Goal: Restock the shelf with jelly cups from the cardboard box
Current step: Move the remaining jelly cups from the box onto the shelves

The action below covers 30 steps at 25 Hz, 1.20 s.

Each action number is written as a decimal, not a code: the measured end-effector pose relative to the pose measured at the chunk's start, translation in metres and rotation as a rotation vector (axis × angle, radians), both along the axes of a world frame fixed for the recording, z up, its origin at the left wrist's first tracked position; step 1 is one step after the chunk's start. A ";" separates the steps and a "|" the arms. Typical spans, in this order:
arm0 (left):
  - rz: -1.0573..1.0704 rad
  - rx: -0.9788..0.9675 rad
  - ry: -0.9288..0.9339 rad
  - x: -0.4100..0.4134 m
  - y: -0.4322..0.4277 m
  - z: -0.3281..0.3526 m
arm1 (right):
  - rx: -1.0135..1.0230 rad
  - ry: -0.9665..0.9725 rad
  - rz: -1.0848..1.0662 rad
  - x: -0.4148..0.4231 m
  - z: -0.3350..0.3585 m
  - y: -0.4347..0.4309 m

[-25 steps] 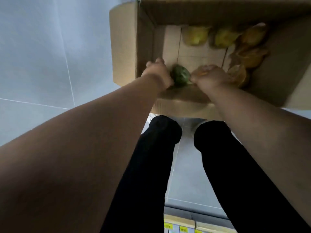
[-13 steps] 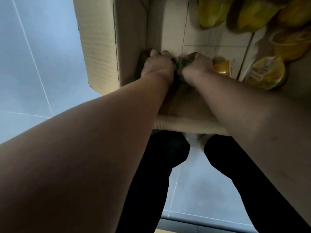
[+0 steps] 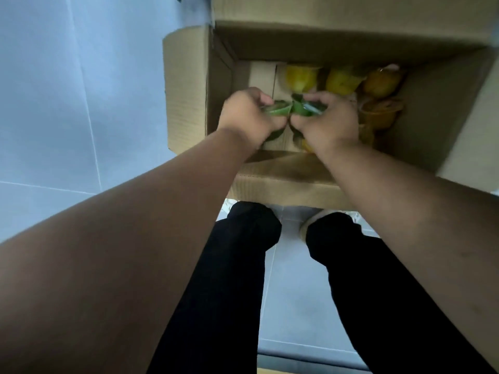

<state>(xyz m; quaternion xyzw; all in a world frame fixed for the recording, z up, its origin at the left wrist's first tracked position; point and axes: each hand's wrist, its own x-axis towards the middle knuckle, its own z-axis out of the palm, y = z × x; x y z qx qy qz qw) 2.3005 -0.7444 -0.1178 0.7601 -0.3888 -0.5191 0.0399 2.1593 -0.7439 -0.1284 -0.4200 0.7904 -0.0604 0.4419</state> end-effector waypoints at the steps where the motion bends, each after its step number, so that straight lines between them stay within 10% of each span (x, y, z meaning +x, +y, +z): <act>1: 0.061 -0.026 0.035 -0.003 0.001 0.023 | -0.025 0.000 0.010 -0.004 0.027 -0.003; 8: 0.345 -0.288 0.168 -0.016 -0.043 0.263 | -0.349 -0.079 0.029 -0.014 0.263 -0.058; 18: 0.149 -0.786 -0.047 -0.021 -0.108 0.630 | -0.781 -0.089 0.230 -0.040 0.625 -0.132; 30: 0.168 -1.326 -0.060 -0.010 -0.098 0.885 | -1.232 -0.179 0.350 -0.049 0.892 -0.130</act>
